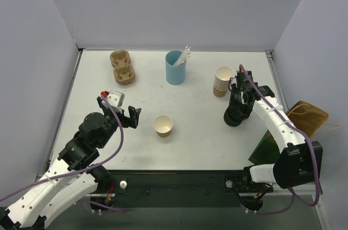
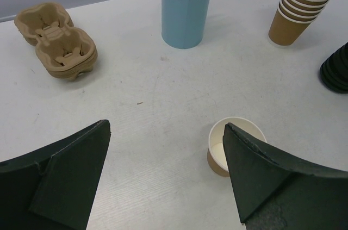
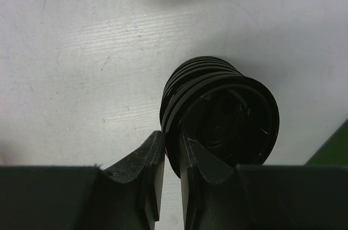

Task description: Pack the takeout coffee

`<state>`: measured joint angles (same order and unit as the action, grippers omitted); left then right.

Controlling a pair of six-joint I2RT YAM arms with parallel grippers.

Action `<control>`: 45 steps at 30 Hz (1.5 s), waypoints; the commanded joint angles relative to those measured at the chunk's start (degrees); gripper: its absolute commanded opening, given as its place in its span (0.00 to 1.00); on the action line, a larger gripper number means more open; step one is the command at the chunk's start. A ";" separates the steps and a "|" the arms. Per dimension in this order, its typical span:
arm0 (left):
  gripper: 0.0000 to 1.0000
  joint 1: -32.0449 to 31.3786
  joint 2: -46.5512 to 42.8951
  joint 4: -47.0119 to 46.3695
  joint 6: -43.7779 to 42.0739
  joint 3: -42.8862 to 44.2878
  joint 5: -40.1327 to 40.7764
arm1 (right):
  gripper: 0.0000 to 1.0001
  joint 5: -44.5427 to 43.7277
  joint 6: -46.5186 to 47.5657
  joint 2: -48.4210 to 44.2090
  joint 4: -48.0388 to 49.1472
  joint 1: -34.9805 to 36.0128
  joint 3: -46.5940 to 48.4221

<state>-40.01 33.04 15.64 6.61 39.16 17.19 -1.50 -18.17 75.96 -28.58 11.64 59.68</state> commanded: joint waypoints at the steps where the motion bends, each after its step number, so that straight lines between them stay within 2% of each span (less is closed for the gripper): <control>1: 0.94 -0.16 -0.52 -2.72 -0.90 0.92 -0.93 | 0.17 -0.09 0.24 -2.40 -2.18 -0.21 2.37; 8: 0.94 -0.16 -0.61 -2.46 -0.90 1.10 -1.19 | 0.17 -0.96 0.25 -2.14 -3.06 -0.30 3.16; 15: 0.94 -0.24 -0.61 -2.54 -0.72 1.01 -0.93 | 0.23 -0.53 -0.19 0.15 -2.71 -0.30 1.67; 20: 0.94 -0.24 -0.43 -2.54 -0.81 1.01 -1.11 | 0.20 -0.35 0.07 0.59 -2.71 -0.30 1.84; 24: 0.94 -0.24 -0.34 -2.72 -0.90 1.01 -1.28 | 0.28 0.53 0.07 0.59 -2.27 -0.21 1.67; 30: 0.94 -0.24 -0.34 -2.81 -0.90 1.01 -1.46 | 0.32 0.97 -0.90 1.55 -1.57 -0.21 1.14; 45: 0.94 -0.24 -0.52 -2.81 -1.07 1.01 -1.20 | 0.31 1.06 -1.60 3.31 0.36 0.31 0.00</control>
<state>-40.03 32.80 15.64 6.20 39.13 16.23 -0.58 -19.09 78.83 -28.51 11.68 60.47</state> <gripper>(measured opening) 0.944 0.315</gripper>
